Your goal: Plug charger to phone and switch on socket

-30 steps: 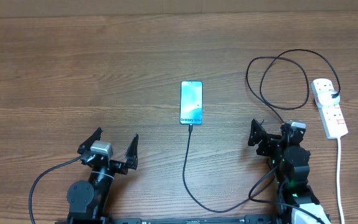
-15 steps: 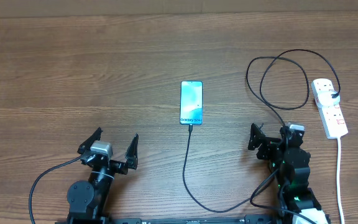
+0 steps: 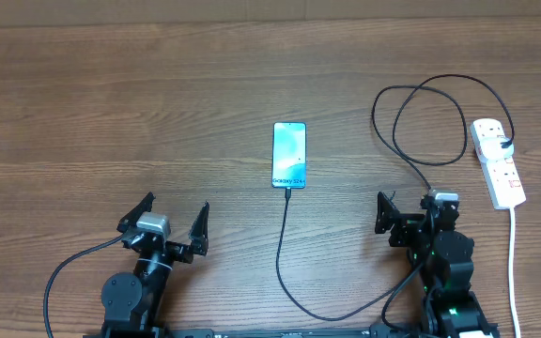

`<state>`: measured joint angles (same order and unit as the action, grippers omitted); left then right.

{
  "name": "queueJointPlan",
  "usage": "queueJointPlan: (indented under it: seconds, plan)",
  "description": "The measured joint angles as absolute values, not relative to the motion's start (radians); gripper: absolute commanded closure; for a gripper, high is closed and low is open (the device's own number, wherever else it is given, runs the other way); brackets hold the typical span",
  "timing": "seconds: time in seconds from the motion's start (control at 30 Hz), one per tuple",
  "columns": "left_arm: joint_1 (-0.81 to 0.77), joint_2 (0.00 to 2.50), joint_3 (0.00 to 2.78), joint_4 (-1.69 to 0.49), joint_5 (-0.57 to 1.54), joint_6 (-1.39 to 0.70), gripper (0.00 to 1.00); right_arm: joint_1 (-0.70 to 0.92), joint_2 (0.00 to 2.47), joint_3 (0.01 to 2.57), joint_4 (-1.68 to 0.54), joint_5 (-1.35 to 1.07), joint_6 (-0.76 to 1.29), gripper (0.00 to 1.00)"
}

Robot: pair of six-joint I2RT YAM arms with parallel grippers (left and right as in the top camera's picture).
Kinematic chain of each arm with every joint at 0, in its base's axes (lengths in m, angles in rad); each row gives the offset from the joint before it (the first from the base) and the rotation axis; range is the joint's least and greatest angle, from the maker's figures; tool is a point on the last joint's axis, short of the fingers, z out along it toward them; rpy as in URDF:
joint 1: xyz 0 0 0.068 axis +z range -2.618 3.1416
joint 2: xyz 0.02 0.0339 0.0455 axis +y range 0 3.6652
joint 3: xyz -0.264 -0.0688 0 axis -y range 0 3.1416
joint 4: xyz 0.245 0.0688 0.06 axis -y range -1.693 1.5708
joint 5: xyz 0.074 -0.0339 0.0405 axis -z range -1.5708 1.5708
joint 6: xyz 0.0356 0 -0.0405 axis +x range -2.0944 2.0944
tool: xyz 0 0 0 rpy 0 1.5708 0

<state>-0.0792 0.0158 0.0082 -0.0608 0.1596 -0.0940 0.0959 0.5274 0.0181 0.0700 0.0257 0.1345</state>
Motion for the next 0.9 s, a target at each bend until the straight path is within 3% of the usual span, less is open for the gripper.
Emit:
queueJointPlan:
  seconds: [0.3, 0.9]
  plan:
    - [-0.079, 0.016, 0.008, -0.061, 0.160, -0.094, 0.00, 0.096, 0.356, 0.018, -0.084, 0.025, 0.129, 0.00]
    - [-0.079, 0.016, 0.008, -0.061, 0.160, -0.094, 0.01, 0.096, 0.184, 0.018, -0.090, -0.015, 0.104, 0.00]
